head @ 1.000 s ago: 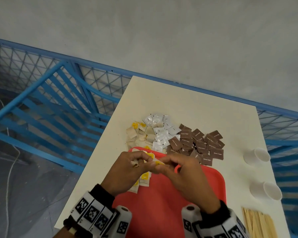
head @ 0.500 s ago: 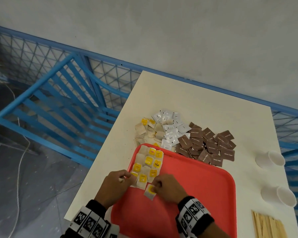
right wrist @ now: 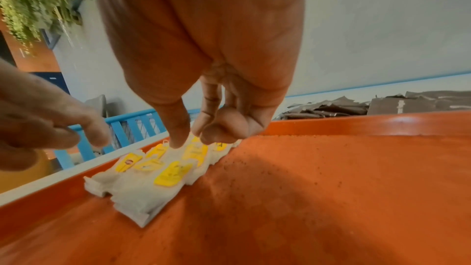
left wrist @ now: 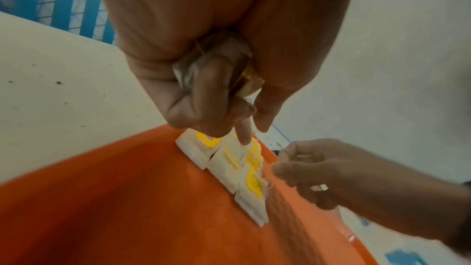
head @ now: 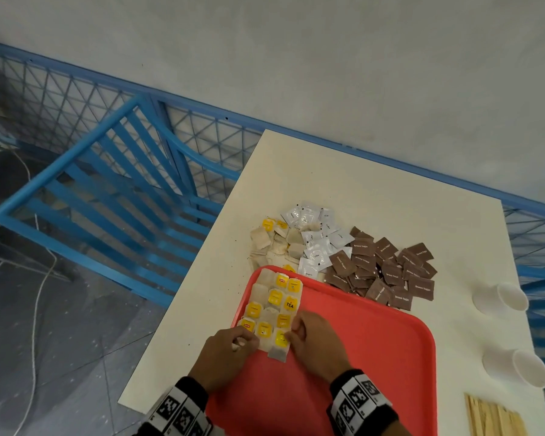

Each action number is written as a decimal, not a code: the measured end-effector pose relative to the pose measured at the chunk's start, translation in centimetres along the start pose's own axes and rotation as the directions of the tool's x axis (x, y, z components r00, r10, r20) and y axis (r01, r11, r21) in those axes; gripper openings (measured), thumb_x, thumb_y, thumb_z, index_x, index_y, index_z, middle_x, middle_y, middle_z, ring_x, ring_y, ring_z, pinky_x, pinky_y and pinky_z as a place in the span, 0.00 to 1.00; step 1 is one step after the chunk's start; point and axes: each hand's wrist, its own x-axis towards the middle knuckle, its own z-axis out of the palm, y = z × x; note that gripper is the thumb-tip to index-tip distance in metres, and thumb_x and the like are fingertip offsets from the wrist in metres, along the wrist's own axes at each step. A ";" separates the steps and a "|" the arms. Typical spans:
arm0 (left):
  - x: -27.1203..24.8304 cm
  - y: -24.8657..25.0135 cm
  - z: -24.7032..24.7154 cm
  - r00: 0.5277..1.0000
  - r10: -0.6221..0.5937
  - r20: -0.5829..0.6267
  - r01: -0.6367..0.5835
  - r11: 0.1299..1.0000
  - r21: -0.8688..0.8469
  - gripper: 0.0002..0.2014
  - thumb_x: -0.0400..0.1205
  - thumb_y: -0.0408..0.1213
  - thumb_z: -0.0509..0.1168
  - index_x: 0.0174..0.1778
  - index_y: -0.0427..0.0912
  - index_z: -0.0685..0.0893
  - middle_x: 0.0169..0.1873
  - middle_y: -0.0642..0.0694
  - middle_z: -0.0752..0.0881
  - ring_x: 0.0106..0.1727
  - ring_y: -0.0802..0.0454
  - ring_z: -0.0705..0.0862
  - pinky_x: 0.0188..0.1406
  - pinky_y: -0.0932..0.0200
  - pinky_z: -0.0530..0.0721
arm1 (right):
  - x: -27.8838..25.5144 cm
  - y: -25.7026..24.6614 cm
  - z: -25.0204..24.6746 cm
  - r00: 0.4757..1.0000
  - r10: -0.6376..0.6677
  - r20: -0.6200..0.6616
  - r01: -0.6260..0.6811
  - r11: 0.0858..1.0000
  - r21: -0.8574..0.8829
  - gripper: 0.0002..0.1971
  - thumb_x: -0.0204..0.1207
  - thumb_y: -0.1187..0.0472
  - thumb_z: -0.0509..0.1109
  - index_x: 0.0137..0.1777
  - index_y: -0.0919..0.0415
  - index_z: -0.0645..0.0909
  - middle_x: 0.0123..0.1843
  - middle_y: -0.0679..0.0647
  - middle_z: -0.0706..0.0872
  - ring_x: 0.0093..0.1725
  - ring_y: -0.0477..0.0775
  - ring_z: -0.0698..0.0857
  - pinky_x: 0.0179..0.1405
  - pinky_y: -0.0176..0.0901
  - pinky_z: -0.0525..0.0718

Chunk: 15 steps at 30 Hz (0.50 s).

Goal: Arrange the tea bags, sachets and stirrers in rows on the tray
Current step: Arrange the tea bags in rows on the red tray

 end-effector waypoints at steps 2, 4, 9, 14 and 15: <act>-0.1 -0.1 0.1 0.999 -0.024 0.034 0.024 1.000 -0.006 0.07 0.82 0.51 0.67 0.46 0.56 0.90 0.42 0.61 0.90 0.46 0.67 0.85 0.48 0.71 0.80 | -0.9 0.4 0.0 0.996 -0.039 0.076 0.040 0.999 -0.002 0.09 0.73 0.54 0.71 0.37 0.49 0.72 0.35 0.40 0.77 0.39 0.44 0.76 0.36 0.36 0.71; -0.3 0.2 0.1 0.998 -0.048 0.039 0.052 0.993 -0.103 0.19 0.79 0.64 0.63 0.46 0.54 0.90 0.38 0.61 0.90 0.43 0.63 0.86 0.50 0.59 0.83 | -1.6 0.7 0.3 0.976 -0.098 0.197 0.104 0.994 -0.024 0.03 0.73 0.56 0.68 0.42 0.46 0.77 0.40 0.39 0.79 0.43 0.44 0.76 0.41 0.36 0.74; -0.6 3.7 -0.9 0.916 -0.253 0.312 0.402 0.538 -0.741 0.34 0.84 0.63 0.54 0.55 0.32 0.86 0.23 0.45 0.74 0.18 0.54 0.72 0.16 0.67 0.66 | -2.1 0.0 -1.4 0.984 -0.148 0.096 0.148 0.989 0.014 0.05 0.75 0.50 0.69 0.39 0.42 0.75 0.37 0.37 0.77 0.40 0.38 0.74 0.39 0.32 0.70; -0.5 6.8 -1.3 0.866 -0.100 0.489 0.499 0.119 -0.858 0.39 0.79 0.68 0.54 0.56 0.30 0.86 0.28 0.37 0.80 0.23 0.44 0.83 0.14 0.63 0.77 | -4.5 -4.2 -6.4 0.940 -0.305 -0.153 0.326 0.935 0.138 0.06 0.73 0.51 0.74 0.47 0.50 0.85 0.38 0.33 0.78 0.40 0.34 0.79 0.41 0.23 0.70; -0.5 7.5 -1.1 0.866 -0.057 0.496 0.499 0.111 -0.859 0.39 0.80 0.67 0.54 0.56 0.30 0.86 0.30 0.36 0.81 0.24 0.44 0.83 0.16 0.62 0.78 | -5.2 -4.9 -7.1 0.927 -0.347 -0.140 0.364 0.923 0.124 0.08 0.72 0.50 0.75 0.49 0.49 0.85 0.41 0.32 0.79 0.42 0.33 0.78 0.43 0.22 0.70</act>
